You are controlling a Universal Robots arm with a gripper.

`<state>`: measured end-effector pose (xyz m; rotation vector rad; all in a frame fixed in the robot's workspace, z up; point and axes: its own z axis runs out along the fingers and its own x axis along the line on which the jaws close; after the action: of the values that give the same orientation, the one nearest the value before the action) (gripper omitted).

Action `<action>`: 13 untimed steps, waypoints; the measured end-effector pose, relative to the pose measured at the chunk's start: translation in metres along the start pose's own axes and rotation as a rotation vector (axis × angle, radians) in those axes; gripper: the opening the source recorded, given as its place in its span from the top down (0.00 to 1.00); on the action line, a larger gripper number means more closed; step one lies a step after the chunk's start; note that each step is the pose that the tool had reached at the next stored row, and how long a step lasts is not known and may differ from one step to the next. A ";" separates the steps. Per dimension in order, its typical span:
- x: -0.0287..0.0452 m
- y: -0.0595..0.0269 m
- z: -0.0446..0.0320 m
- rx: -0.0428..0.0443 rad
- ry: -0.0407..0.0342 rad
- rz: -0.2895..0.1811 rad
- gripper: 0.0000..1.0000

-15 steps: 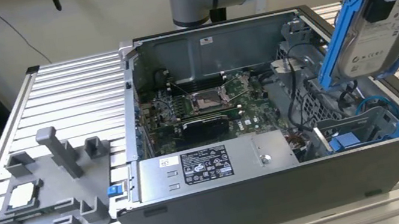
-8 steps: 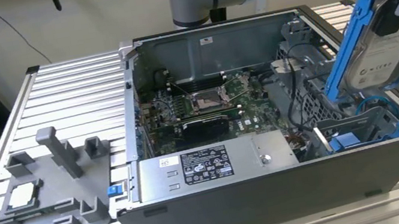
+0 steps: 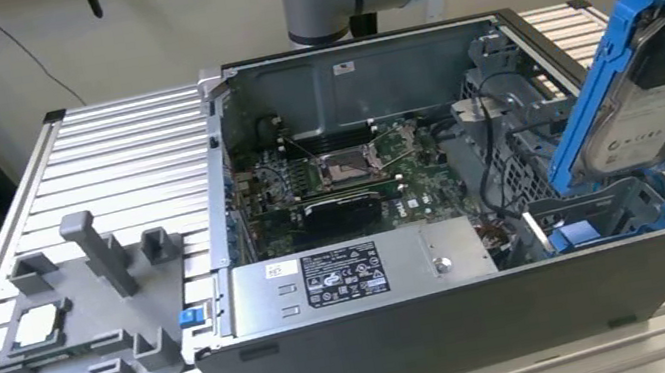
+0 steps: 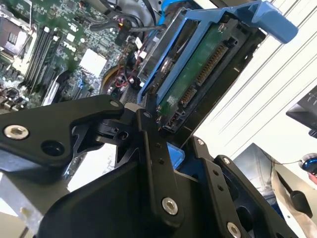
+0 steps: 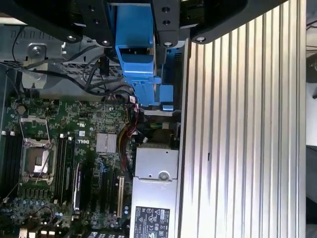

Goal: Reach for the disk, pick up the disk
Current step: 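Pick up the disk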

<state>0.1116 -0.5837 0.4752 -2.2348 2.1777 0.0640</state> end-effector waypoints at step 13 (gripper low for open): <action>0.0124 0.0002 0.0184 0.0007 -0.0003 0.014 1.00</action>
<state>0.1114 -0.5953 0.4562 -2.2190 2.1933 0.0638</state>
